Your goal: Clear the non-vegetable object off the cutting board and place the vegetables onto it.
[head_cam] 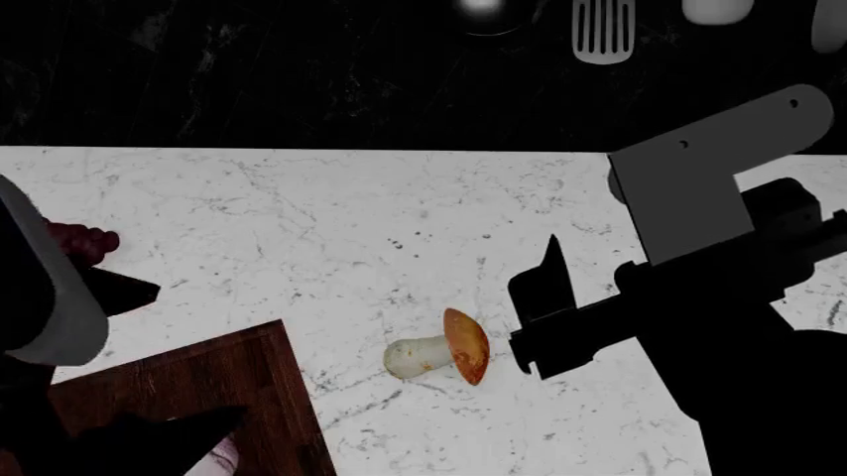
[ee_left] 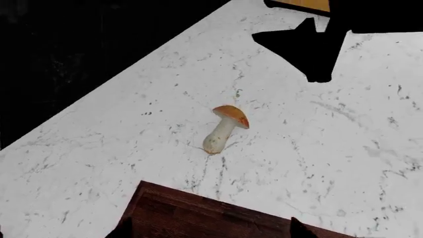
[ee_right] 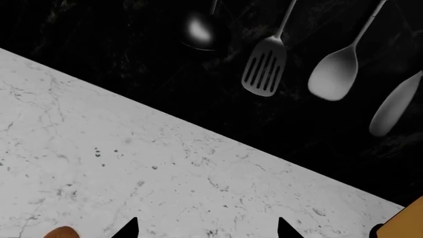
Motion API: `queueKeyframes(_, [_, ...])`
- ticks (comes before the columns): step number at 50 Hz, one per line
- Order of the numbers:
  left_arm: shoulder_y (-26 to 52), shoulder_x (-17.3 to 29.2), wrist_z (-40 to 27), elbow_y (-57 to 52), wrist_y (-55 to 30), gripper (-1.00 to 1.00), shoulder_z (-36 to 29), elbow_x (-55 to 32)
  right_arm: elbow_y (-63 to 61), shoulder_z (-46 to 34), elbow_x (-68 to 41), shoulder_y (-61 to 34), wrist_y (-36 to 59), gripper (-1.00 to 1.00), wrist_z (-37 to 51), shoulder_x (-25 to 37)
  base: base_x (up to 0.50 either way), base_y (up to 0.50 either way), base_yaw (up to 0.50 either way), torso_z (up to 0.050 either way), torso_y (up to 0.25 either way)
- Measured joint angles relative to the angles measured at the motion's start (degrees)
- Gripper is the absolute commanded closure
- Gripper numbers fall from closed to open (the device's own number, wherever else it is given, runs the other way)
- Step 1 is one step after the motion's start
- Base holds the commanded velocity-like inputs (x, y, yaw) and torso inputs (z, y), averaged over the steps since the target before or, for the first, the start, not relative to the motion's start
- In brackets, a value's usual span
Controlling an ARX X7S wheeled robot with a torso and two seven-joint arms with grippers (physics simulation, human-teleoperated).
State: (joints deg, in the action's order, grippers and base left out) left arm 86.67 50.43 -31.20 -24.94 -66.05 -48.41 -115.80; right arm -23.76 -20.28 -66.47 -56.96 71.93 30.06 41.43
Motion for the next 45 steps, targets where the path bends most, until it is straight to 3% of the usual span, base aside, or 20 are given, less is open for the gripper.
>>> queueKeyframes(10, [5.6,-7.3,5.8,6.8,-3.9,-1.0,-1.1,2.8,0.1,-0.1,0.2,0.8,-0.8,-1.0,-0.1,0.4,0.0,0.0,0.0,0.0,0.0])
queueKeyframes(25, [8.6,-16.3,19.5,15.9,-6.3,-1.0,-3.5,15.4,0.5,-0.4,0.2,1.1,-1.2,-1.0,-0.5,1.0,0.0,0.0,0.0,0.0,0.0])
queueKeyframes(45, [7.8,-22.6,33.8,22.9,-4.2,-1.0,-9.8,30.8,0.3,-0.6,-0.1,1.9,-1.7,-1.0,-0.1,1.6,0.0,0.0,0.0,0.0,0.0])
